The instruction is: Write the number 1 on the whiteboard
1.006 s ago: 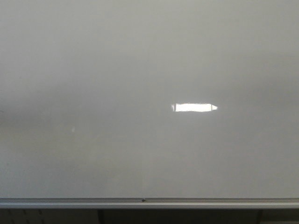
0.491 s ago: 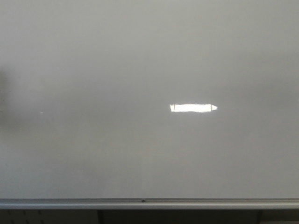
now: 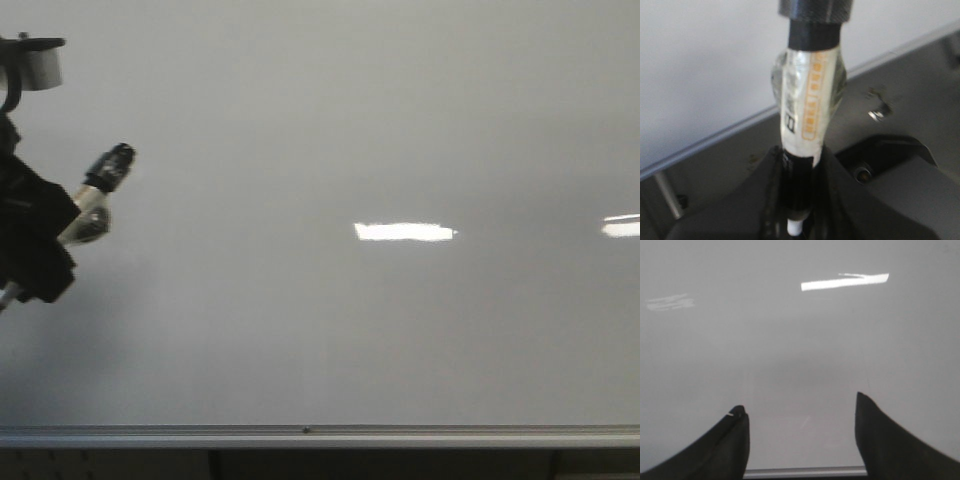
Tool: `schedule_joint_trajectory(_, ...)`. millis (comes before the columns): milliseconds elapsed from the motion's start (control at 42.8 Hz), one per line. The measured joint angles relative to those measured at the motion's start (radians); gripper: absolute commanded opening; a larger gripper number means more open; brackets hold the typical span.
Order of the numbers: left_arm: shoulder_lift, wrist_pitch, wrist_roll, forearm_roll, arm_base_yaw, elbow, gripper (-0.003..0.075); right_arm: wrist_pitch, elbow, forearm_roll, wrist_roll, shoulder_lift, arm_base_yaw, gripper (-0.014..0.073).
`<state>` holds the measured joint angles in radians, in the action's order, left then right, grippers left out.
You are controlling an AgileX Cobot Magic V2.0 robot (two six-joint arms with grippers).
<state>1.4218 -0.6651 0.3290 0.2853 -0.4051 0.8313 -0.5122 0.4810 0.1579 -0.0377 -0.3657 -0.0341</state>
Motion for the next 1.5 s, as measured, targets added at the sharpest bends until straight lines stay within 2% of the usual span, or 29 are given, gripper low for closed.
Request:
schedule_joint_trajectory(117, 0.000, -0.212, 0.288, 0.254, -0.035, 0.057, -0.0020, -0.060, 0.025, 0.041, 0.001, -0.062, 0.000, 0.0486)
schedule_joint_trajectory(257, -0.002, -0.390, 0.476, 0.407, -0.051, 0.106, -0.0020, -0.171, 0.092, 0.142, 0.080, -0.161, 0.000, 0.0486)
schedule_joint_trajectory(398, -0.002, -0.511, 0.544, 0.437, -0.071, 0.131, -0.0020, -0.334, 0.189, 0.331, 0.239, -0.283, 0.000, 0.0486)
schedule_joint_trajectory(561, -0.002, -0.535, 0.584, 0.446, -0.119, 0.132, -0.0020, -0.553, 0.283, 0.625, 0.450, -0.422, 0.000, 0.0486)
schedule_joint_trajectory(702, -0.002, -0.536, 0.604, 0.451, -0.172, 0.132, -0.0020, -0.670, 0.300, 0.847, 0.575, -0.520, 0.003, 0.0497)
schedule_joint_trajectory(889, -0.002, -0.540, 0.619, 0.470, -0.224, 0.132, -0.0020, -0.698, 0.300, 0.974, 0.646, -0.618, 0.015, 0.0582)
schedule_joint_trajectory(1029, -0.002, -0.542, 0.634, 0.496, -0.228, 0.132, -0.0020, -0.696, 0.300, 0.995, 0.668, -0.679, 0.072, 0.0585)
schedule_joint_trajectory(1497, -0.002, -0.542, 0.639, 0.497, -0.228, 0.132, -0.0020, -0.573, 0.300, 1.082, 0.731, -0.886, 0.400, 0.0577)
